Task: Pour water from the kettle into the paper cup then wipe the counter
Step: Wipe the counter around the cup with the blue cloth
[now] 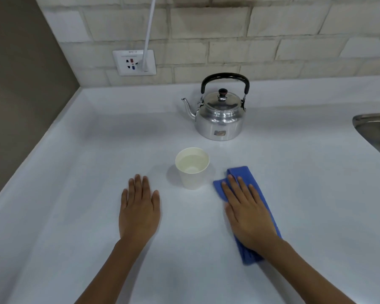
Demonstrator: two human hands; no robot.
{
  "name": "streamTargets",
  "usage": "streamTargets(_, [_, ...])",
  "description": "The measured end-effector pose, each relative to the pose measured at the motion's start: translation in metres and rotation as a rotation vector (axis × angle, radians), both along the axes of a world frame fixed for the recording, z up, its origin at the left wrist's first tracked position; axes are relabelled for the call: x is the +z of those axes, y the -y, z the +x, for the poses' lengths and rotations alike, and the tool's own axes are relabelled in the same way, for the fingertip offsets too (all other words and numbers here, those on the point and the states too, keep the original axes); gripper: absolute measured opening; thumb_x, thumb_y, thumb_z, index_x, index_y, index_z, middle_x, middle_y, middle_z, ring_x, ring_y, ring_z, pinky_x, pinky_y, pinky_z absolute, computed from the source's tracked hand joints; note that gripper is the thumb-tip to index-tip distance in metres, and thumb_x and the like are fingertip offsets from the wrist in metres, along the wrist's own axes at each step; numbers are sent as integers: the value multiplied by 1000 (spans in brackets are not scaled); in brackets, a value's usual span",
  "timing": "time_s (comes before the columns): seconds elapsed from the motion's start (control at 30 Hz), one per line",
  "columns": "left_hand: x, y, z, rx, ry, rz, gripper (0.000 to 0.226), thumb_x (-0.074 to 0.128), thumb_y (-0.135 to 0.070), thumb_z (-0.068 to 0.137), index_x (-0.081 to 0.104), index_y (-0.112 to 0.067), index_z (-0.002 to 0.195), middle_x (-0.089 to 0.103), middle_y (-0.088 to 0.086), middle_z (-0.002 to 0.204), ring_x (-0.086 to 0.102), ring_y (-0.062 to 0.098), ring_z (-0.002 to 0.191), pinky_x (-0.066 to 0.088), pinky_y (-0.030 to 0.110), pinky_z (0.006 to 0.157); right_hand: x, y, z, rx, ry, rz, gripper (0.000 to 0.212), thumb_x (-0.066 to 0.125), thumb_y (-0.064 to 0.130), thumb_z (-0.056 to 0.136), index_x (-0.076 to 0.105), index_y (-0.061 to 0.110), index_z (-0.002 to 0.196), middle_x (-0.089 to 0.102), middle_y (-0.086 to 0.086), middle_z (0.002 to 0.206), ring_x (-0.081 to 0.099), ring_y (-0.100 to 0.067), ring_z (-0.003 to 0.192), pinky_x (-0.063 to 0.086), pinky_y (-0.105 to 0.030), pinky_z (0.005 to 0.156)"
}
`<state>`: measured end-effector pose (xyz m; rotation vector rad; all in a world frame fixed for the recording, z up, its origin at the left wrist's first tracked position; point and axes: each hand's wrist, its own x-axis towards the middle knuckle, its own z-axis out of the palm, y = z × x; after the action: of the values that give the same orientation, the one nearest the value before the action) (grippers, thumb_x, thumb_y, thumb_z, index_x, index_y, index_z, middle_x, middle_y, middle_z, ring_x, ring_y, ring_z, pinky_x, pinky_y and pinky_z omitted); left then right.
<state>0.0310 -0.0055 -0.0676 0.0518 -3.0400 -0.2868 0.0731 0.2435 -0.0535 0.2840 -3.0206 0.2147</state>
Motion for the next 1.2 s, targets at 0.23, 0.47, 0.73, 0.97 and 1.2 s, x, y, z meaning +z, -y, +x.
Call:
streamTargets(0.23, [1,-3,0,23,-19,-21,58,3,-37,95,2,-8,145,2,12,156,0,24,144,2,37,117,2,-57,-63,-167,26,0,48,21,25,96,19,16,144,11,-5,156,6,-23,143,8,-44,116])
streamTargets(0.47, [3,-5,1,7,-50,-11,78,-15,-43,81,11,-5,144,11,15,154,8,28,143,8,39,116,0,-14,-99,-5,19,2,49,26,21,97,14,11,144,8,-10,155,2,-27,143,3,-41,117])
streamTargets(0.73, [3,-7,1,15,-44,-23,80,-20,-44,81,9,-5,144,11,16,154,7,28,143,7,40,116,-4,-24,-105,353,83,-98,49,28,22,99,6,22,143,-2,9,151,-7,-10,140,-4,-28,116])
streamTargets(0.97, [2,-4,-1,26,-8,-32,76,-18,-42,78,0,-10,145,2,11,156,-1,23,144,0,36,116,8,7,-147,433,88,-153,52,30,20,99,0,24,141,-8,21,139,-3,-4,138,-13,-12,108])
streamTargets(1.2, [-1,-1,-2,15,-21,-23,67,-3,-41,86,6,-9,145,8,11,156,4,23,144,4,38,116,-6,-59,-98,431,38,-66,47,28,28,99,12,31,143,3,15,153,-4,-3,140,-3,-25,115])
